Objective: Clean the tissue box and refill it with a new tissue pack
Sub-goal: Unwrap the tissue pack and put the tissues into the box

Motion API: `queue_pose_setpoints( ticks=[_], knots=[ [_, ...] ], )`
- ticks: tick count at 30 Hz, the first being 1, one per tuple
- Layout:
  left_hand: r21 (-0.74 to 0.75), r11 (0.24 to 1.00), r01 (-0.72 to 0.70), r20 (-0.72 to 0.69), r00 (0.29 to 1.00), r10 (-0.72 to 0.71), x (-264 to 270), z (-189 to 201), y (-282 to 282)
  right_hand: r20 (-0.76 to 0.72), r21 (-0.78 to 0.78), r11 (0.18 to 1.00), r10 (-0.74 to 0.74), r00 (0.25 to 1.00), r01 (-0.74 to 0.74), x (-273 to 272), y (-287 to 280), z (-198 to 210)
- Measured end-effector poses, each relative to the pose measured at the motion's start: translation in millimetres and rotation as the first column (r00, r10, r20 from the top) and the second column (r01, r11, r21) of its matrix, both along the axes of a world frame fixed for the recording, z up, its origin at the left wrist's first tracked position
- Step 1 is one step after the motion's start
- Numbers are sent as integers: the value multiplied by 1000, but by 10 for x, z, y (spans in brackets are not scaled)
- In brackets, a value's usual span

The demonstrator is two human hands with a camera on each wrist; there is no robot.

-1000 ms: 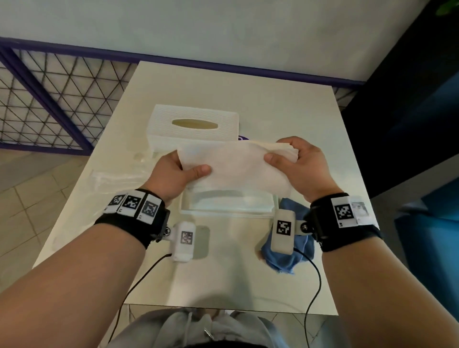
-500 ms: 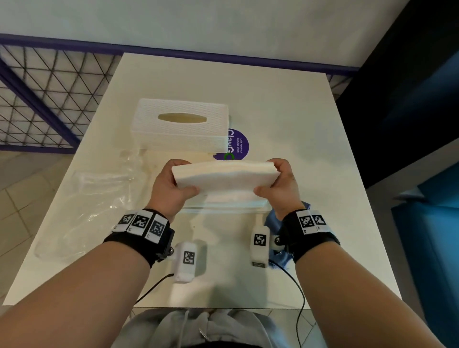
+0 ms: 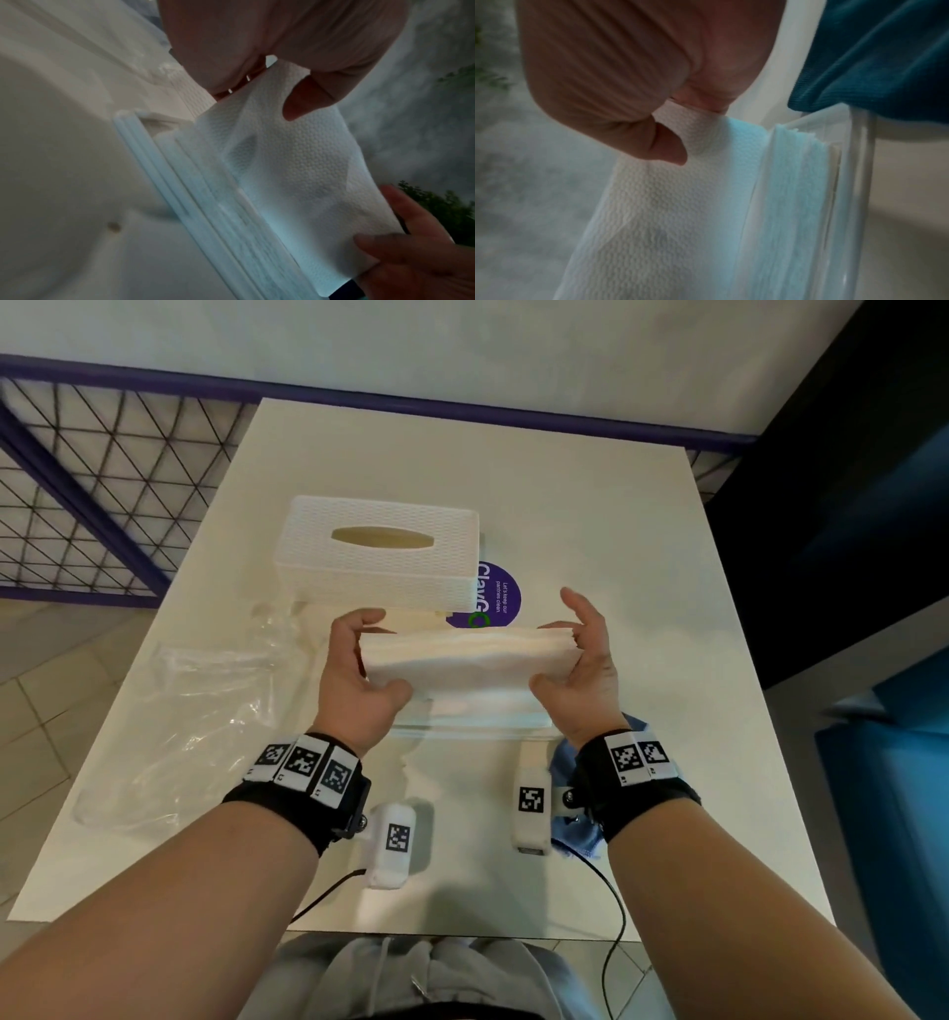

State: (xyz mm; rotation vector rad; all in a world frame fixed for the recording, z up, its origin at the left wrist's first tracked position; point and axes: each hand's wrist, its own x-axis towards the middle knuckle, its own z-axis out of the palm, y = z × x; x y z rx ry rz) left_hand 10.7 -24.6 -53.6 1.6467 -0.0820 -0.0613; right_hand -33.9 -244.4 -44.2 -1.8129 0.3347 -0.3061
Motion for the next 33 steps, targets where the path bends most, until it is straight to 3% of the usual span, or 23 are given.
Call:
queue_pose_setpoints(
  ticks=[3,6,11,20,33],
  knots=[
    [176,984,-9,232,972,-32,14,-9,32,27,-247,968,57,998,-48,-26,-10,-10],
    [326,944,-52,358,931,-72,-14,-28,15,19,-330,943,55,998,-46,-56,-29,-49],
    [364,931,-22,349,930,-115,-49,-85,12,35,-375,924,94,995,-74,-77,-15,-64],
    [374,927,-35,369,923,-114,-52,-88,6,61,-249,964,107,992,-89,-109,0,-5],
    [384,923,-21,325,939,-114,-42,-52,-12,0,-402,912,92,996,-85,-39,-17,16]
  ],
)
